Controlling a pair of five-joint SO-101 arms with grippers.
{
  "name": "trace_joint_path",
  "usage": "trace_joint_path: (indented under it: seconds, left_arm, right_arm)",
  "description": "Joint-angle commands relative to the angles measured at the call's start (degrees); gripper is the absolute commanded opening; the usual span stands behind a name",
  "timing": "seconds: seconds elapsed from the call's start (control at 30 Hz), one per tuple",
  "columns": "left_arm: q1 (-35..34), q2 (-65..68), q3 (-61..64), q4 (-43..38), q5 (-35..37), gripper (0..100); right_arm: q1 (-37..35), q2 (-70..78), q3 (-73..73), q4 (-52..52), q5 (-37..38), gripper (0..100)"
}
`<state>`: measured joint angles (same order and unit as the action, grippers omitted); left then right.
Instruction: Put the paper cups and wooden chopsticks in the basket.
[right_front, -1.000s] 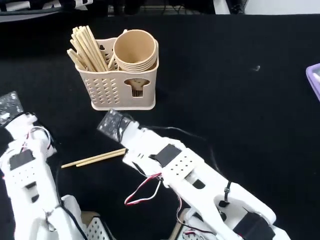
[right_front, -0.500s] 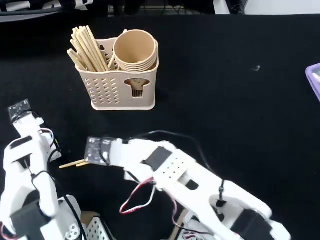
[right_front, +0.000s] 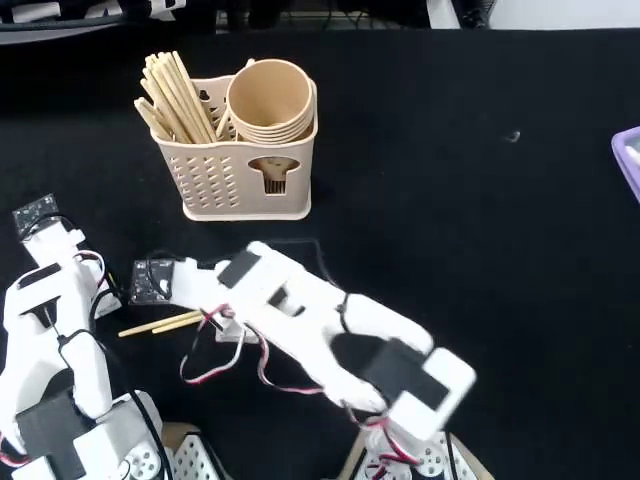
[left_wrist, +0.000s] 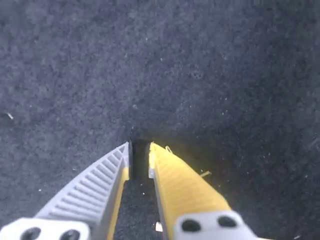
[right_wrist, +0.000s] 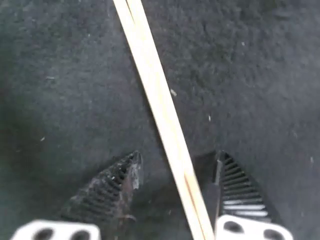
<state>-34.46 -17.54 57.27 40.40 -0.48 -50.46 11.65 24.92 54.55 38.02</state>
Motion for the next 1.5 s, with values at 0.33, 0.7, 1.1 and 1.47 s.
trace_joint_path:
  seconds: [0.33, 0.7, 1.1, 1.47]
  left_arm:
    - [-0.9, 0.3, -2.7, -1.1, 2.8, 8]
    - [-1.0, 0.3, -2.7, -1.1, 2.8, 8]
    - [-1.0, 0.4, -2.7, -1.1, 2.8, 8]
    - [-1.1, 0.4, -2.7, -1.1, 2.8, 8]
  right_arm:
    - [-0.6, 4.8, -5.2, 5.6, 2.6, 1.2]
    - [4.8, -12.0, 3.6, 10.0, -3.8, 1.0]
    - [4.8, -12.9, 3.5, 7.1, -10.6, 1.1]
    - [11.5, -32.2, -10.7, 19.8, -17.5, 1.1]
